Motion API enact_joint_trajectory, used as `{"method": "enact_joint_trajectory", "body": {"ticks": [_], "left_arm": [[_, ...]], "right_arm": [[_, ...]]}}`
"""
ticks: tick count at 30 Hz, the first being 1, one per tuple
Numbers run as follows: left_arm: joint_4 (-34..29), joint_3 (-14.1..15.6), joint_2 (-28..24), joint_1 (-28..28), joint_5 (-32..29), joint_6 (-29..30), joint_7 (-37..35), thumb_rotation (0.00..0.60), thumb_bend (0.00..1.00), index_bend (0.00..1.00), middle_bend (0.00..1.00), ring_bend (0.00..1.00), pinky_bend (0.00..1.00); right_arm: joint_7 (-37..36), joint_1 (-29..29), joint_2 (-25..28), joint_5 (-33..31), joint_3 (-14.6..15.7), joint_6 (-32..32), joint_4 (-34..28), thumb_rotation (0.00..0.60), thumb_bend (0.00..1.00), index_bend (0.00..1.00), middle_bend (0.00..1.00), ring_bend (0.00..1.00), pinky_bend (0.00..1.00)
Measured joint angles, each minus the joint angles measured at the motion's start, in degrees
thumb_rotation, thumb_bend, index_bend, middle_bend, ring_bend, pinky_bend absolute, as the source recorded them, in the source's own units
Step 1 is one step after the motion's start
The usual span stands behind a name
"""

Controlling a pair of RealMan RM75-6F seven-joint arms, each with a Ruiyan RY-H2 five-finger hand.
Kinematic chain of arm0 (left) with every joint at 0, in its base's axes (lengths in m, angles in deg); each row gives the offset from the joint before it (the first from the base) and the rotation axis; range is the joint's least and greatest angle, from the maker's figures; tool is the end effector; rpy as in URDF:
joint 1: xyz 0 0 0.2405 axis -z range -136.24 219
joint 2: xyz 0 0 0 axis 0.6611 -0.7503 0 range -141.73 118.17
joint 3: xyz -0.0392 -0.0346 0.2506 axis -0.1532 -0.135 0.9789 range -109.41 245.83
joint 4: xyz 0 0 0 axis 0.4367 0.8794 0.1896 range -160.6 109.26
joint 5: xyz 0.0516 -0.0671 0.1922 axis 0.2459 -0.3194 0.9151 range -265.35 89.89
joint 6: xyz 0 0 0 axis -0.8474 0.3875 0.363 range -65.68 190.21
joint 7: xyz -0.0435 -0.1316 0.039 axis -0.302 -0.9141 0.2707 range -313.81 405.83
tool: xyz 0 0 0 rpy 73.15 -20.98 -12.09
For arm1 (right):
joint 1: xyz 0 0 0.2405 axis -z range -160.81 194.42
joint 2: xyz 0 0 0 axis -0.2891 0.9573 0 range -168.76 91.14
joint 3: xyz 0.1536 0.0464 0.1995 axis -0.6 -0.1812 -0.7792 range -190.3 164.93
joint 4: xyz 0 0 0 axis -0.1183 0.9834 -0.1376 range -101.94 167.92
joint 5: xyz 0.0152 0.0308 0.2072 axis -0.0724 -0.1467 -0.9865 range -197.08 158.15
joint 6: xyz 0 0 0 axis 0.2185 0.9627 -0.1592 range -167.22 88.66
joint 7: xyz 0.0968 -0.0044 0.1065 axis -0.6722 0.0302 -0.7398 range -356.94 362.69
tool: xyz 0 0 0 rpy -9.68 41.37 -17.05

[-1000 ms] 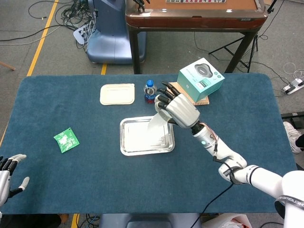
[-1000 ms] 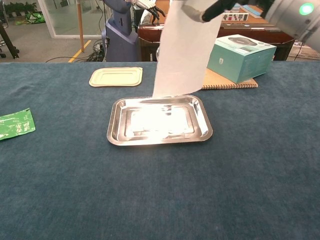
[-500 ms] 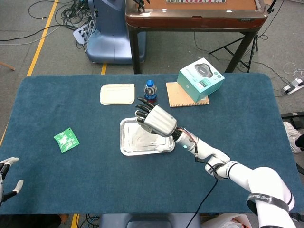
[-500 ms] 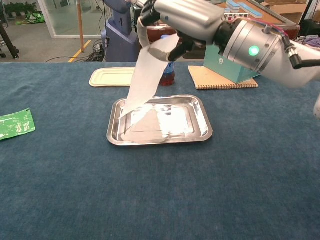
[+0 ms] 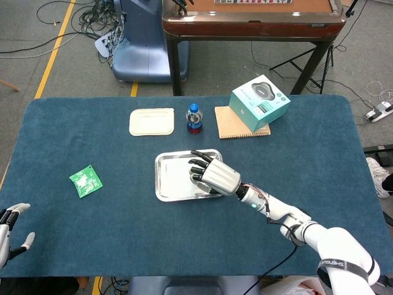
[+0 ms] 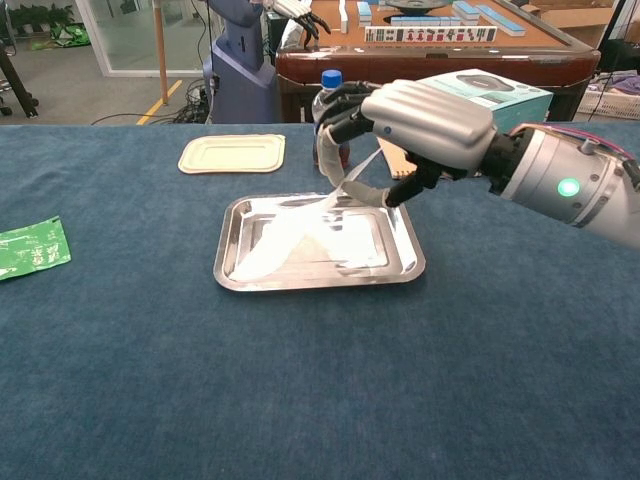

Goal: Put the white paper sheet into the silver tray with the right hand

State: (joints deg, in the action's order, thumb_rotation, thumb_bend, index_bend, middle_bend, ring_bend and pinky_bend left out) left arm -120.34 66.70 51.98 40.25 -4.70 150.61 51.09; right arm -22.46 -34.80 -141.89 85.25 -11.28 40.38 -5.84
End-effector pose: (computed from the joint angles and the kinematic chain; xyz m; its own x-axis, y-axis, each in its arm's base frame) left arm -0.3257 0.1420 0.1644 0.4445 0.0216 0.8955 0.8861 0.1361 -0.4431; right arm -0.1232 -0.3690 -0.0285 0.3837 0.0235 0.9231 -0.4676 -0.8571 0.2161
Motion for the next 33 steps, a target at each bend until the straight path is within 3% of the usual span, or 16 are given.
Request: {"method": "enact_joint_trajectory", "body": {"ticks": [14,16,21,23,33], "left_arm": [[-1.4,0.1,0.3,0.2,0.0,-0.2,2.0,0.600,0.26,0.24,0.22,0.20,0.09],[-1.6,0.1,0.4,0.2,0.1,-0.2,2.3,0.600,0.26,0.24,0.22,0.20,0.09],[-2.0,0.0,0.3,0.0,-0.2,0.1,2.7,0.600,0.26,0.24,0.22,0.20,0.09],[-2.1,0.1,0.2,0.0,-0.2,0.1,2.9,0.600,0.26,0.24,0.22,0.20,0.09],[-2.3,0.0,0.3,0.4,0.0,-0.4,3.2,0.600,0.26,0.24,0.22,0.20,0.09]], "right_arm": [[-5.6,1.7,-3.5,-0.5,2.6,-0.8,12.5,0.600,0.48,0.63,0.40,0.22,0.12],[-6.7,1.8,-4.3,-0.8,2.9,-1.5,14.4,0.600,0.47,0.58,0.38,0.22,0.12],[-9.2,2.2,-6.0,-1.8,3.4,-3.2,17.7,0.600,0.38,0.31,0.30,0.15,0.12],[-9.7,2.4,-6.1,-2.1,3.5,-3.8,18.0,0.600,0.37,0.26,0.28,0.14,0.12],[-9.2,2.6,-3.7,-4.3,3.1,-6.9,15.0,0.600,0.31,0.15,0.20,0.07,0.10]]}}
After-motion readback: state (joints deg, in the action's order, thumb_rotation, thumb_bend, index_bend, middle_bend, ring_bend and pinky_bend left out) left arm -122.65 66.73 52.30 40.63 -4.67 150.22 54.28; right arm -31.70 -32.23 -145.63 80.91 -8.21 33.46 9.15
